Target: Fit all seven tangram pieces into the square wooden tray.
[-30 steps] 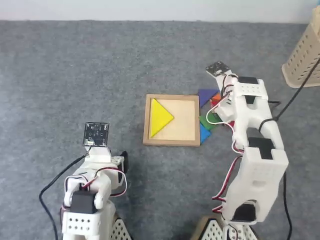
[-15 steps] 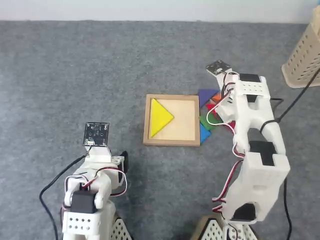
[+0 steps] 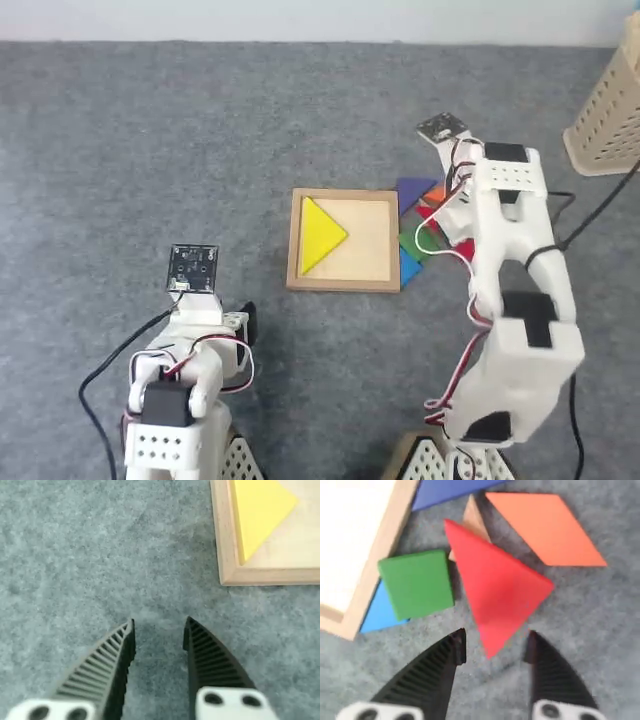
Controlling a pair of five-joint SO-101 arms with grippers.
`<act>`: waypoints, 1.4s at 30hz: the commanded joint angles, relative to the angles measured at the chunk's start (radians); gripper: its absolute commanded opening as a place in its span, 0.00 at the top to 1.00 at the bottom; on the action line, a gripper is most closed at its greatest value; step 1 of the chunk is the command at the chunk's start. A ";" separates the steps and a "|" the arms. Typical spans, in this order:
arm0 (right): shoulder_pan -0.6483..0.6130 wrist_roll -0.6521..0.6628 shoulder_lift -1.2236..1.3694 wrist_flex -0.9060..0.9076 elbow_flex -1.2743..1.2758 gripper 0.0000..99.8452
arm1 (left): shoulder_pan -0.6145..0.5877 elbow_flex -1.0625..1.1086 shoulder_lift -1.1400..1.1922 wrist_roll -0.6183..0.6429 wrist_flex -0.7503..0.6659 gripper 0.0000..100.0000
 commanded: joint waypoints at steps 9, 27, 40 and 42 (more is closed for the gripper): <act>-0.070 0.049 -0.340 -0.200 0.302 0.75 | -0.005 -0.002 -0.020 0.006 -0.006 0.85; -0.105 0.106 -0.120 -0.240 0.293 0.61 | -0.005 -0.002 -0.020 0.006 -0.006 0.85; -0.056 0.101 -0.024 -0.311 0.209 0.61 | -0.005 -0.002 -0.020 0.006 -0.006 0.85; -0.047 0.103 0.018 -0.311 0.176 0.62 | -0.005 -0.002 -0.020 0.006 -0.006 0.85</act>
